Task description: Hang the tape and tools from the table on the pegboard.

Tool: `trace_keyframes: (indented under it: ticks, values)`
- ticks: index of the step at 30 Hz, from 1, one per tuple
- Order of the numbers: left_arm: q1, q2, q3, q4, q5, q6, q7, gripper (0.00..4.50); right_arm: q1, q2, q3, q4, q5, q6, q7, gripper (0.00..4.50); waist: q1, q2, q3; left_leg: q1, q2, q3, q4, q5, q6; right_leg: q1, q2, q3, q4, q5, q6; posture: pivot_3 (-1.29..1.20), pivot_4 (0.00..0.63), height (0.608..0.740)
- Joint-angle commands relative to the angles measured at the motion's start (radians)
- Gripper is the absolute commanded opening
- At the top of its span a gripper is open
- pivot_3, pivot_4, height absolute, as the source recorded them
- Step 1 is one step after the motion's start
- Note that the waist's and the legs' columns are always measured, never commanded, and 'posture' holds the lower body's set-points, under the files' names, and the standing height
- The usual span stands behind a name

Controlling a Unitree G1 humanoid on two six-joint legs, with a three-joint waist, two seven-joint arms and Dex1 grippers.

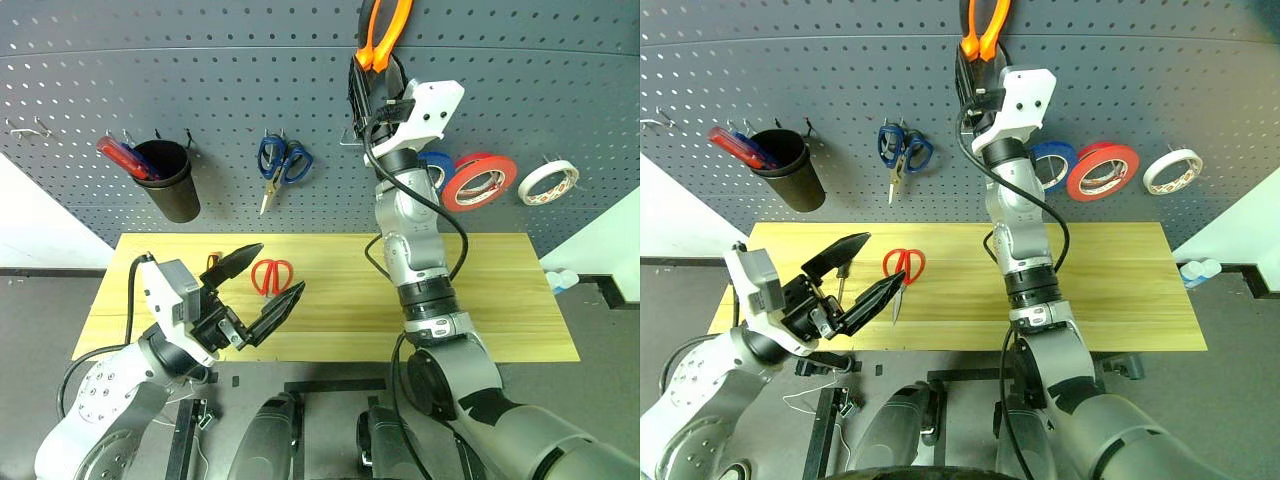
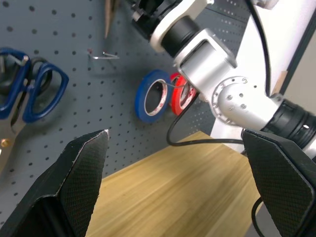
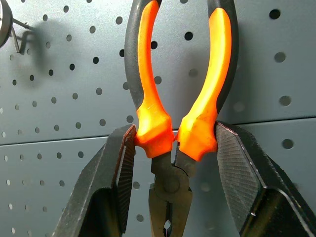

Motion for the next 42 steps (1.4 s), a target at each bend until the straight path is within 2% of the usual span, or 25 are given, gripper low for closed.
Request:
trace_keyframes:
  ticks: [1, 21, 42]
  values:
    - [0.014, 0.02, 0.038, -0.052, -0.035, 0.006, 0.008, 4.5, -0.047, 0.019, 0.001, -0.001, -0.006, -0.054, -0.011, 2.11, 0.0, 0.001, 0.001, 0.0, 0.0, 0.0, 0.0, 0.0, 0.0, 0.0, 0.0, 0.0, 0.0, 0.0, 0.0, 0.25, 0.252, 0.74]
    - [0.061, 0.095, 0.102, -0.116, -0.148, 0.04, 0.059, 4.5, -0.052, 0.018, -0.017, 0.086, -0.005, -0.124, -0.018, 2.11, 0.002, 0.0, 0.03, 0.001, 0.0, 0.0, -0.014, 0.002, -0.003, -0.004, -0.003, 0.0, -0.004, -0.003, -0.006, 0.28, 0.3, 0.74]
    - [0.036, 0.094, 0.071, -0.092, -0.144, 0.035, 0.057, 4.5, -0.036, -0.026, -0.024, 0.093, -0.017, -0.116, -0.012, 2.11, 0.002, -0.001, 0.036, 0.001, 0.0, 0.0, -0.014, 0.003, -0.004, -0.004, -0.003, 0.0, -0.004, -0.003, -0.006, 0.25, 0.291, 0.74]
